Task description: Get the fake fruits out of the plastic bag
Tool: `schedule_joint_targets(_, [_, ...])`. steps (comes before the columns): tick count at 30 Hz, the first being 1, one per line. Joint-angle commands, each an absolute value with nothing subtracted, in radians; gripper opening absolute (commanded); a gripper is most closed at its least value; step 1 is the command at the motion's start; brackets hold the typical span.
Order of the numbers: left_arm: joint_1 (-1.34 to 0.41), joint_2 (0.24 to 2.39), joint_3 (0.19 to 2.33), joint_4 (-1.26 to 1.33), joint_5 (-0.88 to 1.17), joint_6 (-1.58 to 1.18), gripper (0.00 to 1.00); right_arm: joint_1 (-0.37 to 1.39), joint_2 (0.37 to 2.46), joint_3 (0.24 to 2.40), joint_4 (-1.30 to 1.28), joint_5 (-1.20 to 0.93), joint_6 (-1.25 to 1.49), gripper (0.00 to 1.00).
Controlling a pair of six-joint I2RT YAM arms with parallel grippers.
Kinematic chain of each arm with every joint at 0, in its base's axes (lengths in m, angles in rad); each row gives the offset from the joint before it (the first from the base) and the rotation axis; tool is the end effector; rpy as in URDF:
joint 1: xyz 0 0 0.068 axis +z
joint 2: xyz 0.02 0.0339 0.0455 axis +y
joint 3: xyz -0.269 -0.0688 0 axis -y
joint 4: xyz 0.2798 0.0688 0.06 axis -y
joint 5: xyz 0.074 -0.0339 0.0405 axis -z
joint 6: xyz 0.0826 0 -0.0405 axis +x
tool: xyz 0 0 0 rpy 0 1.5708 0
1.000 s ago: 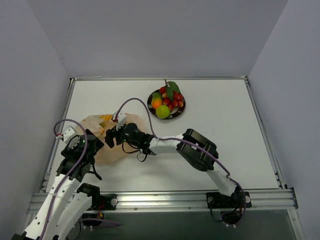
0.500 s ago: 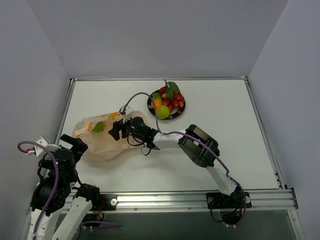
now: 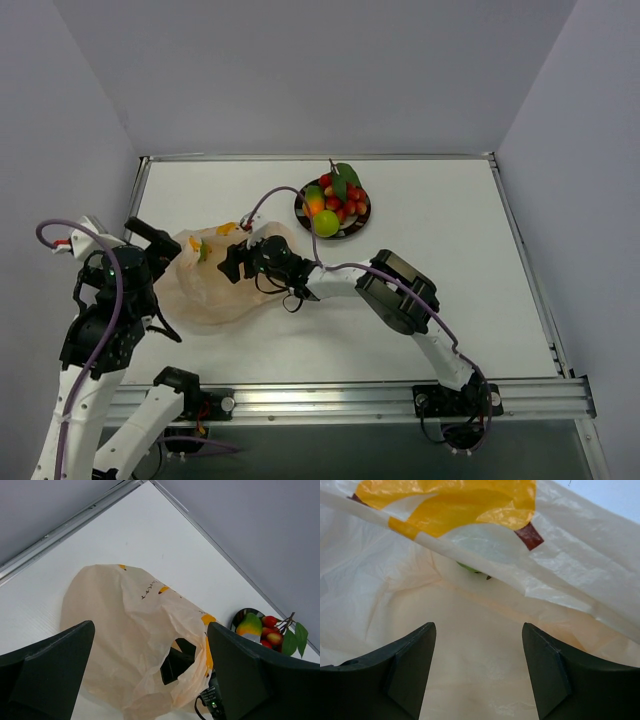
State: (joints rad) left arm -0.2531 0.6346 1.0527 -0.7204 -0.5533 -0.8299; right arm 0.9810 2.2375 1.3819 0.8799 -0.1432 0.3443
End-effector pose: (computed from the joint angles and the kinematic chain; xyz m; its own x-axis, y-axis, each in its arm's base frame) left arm 0.1778 -0.0012 0.3985 0.0066 -0.6501 -0.7598 -0.3967 0.6957 -0.5988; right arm 0.3077 0.4810 0.1568 -0.2917 0.1648 -0.9422 -0.8535 0.3998 0.3342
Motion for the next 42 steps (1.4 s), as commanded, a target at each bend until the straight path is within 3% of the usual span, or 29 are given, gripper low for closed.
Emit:
schedule_joint_targets(1, [-0.241,0.693,1.101,-0.745,-0.557,-0.828,0.94,0.973,2.204,1.368,0.951,-0.135,0.362,0.65])
schedule_joint_targets(6, [-0.039,0.799,1.100,-0.658,-0.389,-0.847,0.94,0.973,2.195,1.361,0.957,-0.146,0.367,0.64])
schedule_joint_targets(10, [0.288,0.955,1.126,-0.568,0.016,-0.879,0.94,0.969,2.194,1.359,0.960,-0.146,0.367,0.64])
schedule_joint_targets(13, [0.428,1.051,1.037,-0.500,0.173,-0.913,0.94,0.969,2.186,1.351,0.962,-0.143,0.365,0.64])
schedule_joint_targets(18, [0.437,1.114,0.884,-0.420,0.221,-0.916,0.94,0.966,2.175,1.344,0.971,-0.144,0.368,0.65])
schedule_joint_targets(31, [0.439,1.324,0.796,-0.244,0.140,-0.930,0.94,0.971,2.175,1.345,0.976,-0.156,0.371,0.65])
schedule_joint_targets(33, [0.437,1.345,0.776,-0.198,0.141,-0.945,0.99,0.969,2.177,1.348,0.977,-0.160,0.373,0.65])
schedule_joint_targets(34, [0.436,1.353,0.773,-0.186,0.140,-0.953,0.94,0.969,2.178,1.348,0.977,-0.161,0.374,0.65])
schedule_joint_targets(38, [0.431,1.355,0.758,-0.121,0.118,-0.956,0.39,0.969,2.178,1.350,0.982,-0.169,0.377,0.65])
schedule_joint_targets(39, [0.430,1.355,0.761,-0.115,0.117,-0.951,0.19,0.969,2.177,1.347,0.982,-0.167,0.377,0.65])
schedule_joint_targets(41, [0.425,1.348,0.767,-0.100,0.132,-0.940,0.05,0.969,2.174,1.345,0.983,-0.167,0.376,0.65])
schedule_joint_targets(42, [0.423,1.341,0.769,-0.075,0.159,-0.937,0.03,0.969,2.171,1.345,0.983,-0.166,0.374,0.65])
